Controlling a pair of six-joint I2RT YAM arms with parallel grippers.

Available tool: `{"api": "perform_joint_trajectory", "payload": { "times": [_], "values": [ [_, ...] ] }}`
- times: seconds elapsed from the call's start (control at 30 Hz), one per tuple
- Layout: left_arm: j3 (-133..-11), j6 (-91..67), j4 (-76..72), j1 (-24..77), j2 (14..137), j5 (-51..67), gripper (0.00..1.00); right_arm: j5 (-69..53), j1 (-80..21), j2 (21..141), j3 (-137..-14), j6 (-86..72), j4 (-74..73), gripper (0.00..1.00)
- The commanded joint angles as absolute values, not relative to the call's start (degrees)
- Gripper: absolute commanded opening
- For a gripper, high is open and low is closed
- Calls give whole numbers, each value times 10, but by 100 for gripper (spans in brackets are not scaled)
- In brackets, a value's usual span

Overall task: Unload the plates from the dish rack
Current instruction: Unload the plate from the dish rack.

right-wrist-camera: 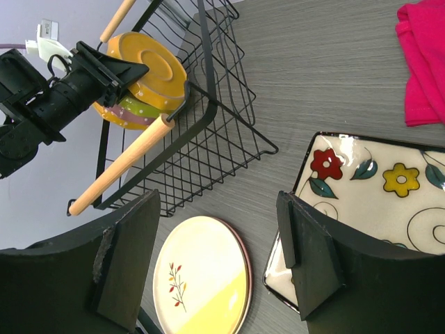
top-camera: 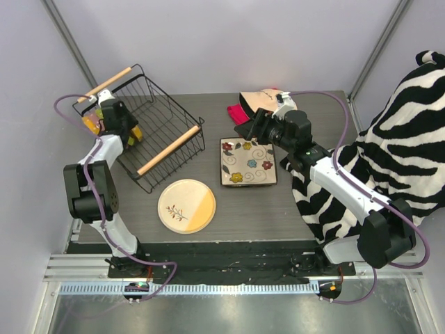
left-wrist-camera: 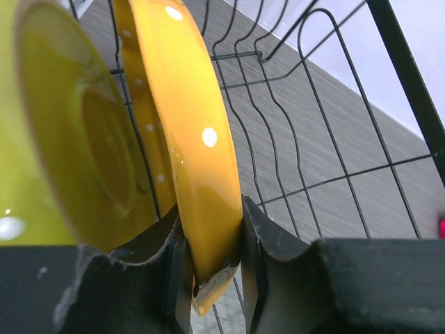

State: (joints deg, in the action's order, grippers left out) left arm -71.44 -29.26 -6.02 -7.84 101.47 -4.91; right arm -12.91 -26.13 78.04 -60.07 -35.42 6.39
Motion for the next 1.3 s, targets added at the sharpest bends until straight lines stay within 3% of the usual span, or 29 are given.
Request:
{"api": "perform_joint_trajectory", "payload": {
  "times": [0.0,0.3,0.8,1.27],
  "values": [
    [-742,-221,-165,-47,918,-19,0,-132,-260,776,-608,-339,88,76],
    [-717,-163,-200,-29,880,-2,0,-128,-260,772,-606,-336,86,76],
    [-734,-219,-185,-33,864,5,0,-123,-259,759,-603,-333,78,76],
    [-686,-388,-232,-138,856,86,0,-111,-260,751,-602,-325,67,76]
  ]
}}
